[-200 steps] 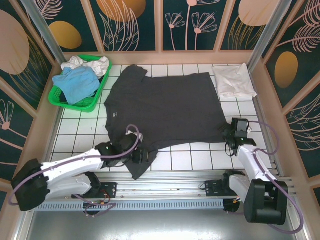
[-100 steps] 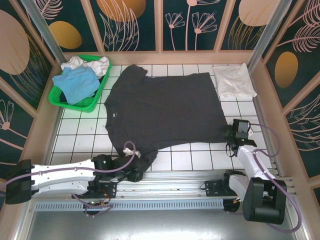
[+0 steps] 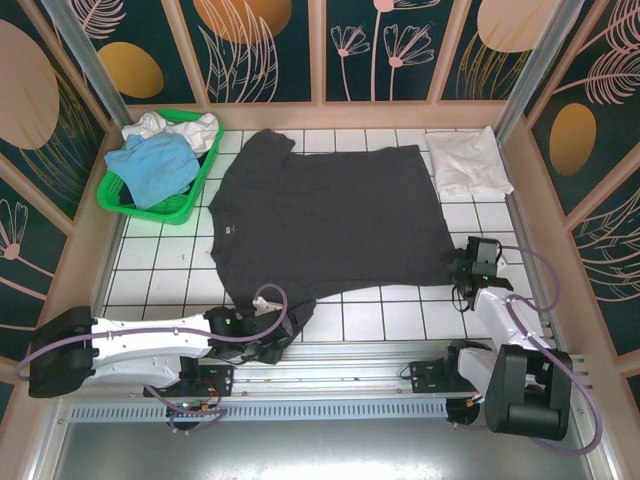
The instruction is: Fold and stack the t-shirts
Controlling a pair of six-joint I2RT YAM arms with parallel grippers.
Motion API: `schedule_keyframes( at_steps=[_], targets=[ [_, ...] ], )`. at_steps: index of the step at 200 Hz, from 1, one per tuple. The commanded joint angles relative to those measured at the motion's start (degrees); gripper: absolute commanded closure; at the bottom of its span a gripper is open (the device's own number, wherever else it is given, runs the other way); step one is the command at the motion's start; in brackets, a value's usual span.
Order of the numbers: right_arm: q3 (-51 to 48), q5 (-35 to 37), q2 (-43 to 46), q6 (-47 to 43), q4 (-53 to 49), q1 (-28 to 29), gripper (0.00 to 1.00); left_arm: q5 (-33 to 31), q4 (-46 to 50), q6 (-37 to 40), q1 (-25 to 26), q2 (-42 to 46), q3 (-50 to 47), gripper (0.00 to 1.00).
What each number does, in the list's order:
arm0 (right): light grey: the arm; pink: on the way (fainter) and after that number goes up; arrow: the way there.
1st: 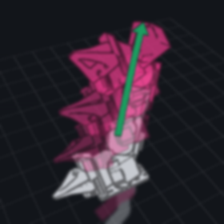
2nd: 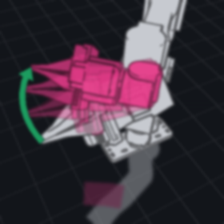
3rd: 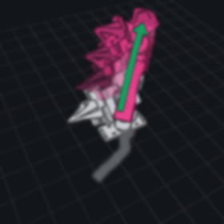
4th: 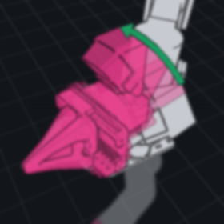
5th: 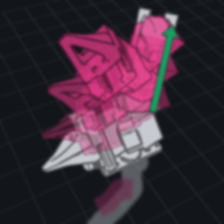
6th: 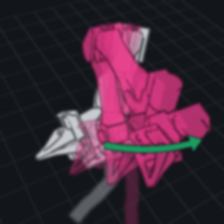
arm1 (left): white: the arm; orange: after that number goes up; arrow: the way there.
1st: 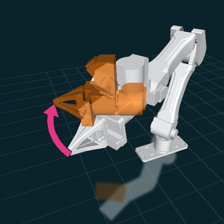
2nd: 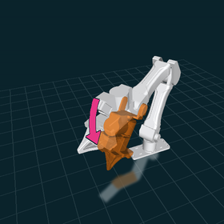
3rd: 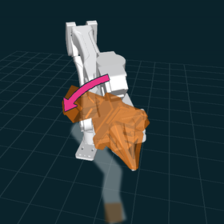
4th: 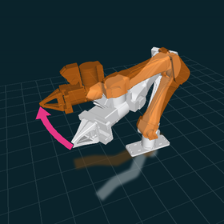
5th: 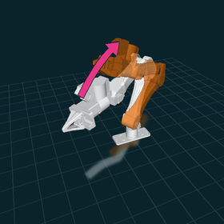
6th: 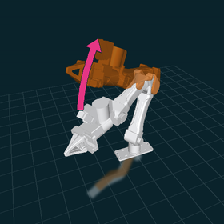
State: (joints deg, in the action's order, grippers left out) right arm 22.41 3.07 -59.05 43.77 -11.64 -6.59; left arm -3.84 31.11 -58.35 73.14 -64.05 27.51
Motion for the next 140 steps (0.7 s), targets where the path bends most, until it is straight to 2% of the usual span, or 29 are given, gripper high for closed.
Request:
schedule_keyframes(
  at_steps=[1, 51, 98, 140],
  targets=[
    [-1.0, -0.6, -0.5, -1.1, 1.8, -0.9, 0.34, -0.4, -3.0, 2.1, 0.3, -1.0, 2.1, 0.81],
    [-1.8, -1.9, -0.6, -1.7, 2.1, -1.5, 0.35, -1.3, -1.1, 1.6, 0.3, 1.4, 1.6, 1.00],
    [-1.5, -1.3, -2.7, -2.1, 2.5, -1.7, 0.37, -8.4, 4.2, -0.5, 0.3, 9.5, 2.7, 1.00],
    [-0.7, -3.7, -4.8, -2.3, 3.3, -1.7, 0.45, -15.6, 5.9, 0.4, 0.3, 14.6, 4.9, 1.00]
  ],
)
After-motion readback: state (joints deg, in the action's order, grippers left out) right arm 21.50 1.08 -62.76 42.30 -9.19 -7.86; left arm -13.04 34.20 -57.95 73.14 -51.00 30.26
